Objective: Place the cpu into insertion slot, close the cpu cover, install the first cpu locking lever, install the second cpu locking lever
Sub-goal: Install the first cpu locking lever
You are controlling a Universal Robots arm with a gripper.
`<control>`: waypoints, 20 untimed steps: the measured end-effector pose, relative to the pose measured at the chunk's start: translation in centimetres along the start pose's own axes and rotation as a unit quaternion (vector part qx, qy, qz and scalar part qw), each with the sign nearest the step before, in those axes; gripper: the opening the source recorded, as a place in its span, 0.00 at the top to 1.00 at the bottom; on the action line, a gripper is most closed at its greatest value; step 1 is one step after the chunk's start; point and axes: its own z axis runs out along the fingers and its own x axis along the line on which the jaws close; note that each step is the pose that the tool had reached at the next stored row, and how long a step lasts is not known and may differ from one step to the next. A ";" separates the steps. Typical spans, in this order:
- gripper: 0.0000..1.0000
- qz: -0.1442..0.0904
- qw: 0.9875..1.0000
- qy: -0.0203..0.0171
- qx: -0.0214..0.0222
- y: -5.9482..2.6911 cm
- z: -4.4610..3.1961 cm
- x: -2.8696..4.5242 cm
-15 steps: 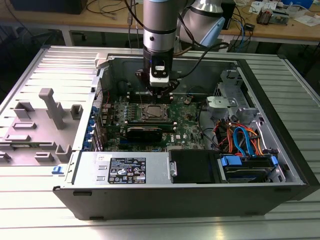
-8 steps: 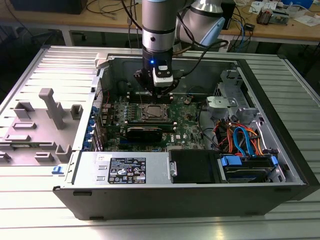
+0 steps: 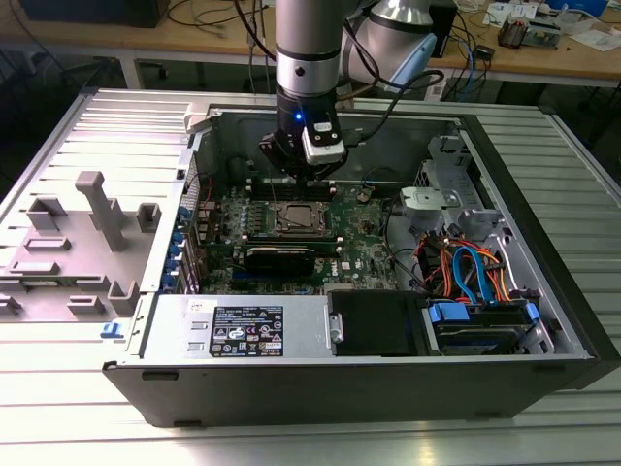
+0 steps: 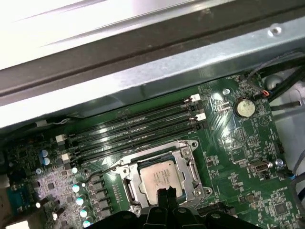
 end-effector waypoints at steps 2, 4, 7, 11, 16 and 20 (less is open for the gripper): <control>0.89 -0.028 1.000 -0.001 -0.001 0.00 0.00 0.00; 0.89 -0.044 0.999 -0.001 -0.001 0.00 0.00 0.01; 0.89 -0.063 0.998 -0.002 -0.001 -0.10 -0.02 0.36; 0.89 -0.064 0.998 -0.001 -0.007 -0.54 -0.04 2.05; 0.89 -0.065 0.998 0.000 -0.010 -0.99 -0.07 3.72; 0.89 -0.069 0.998 0.000 -0.011 -1.31 -0.08 4.85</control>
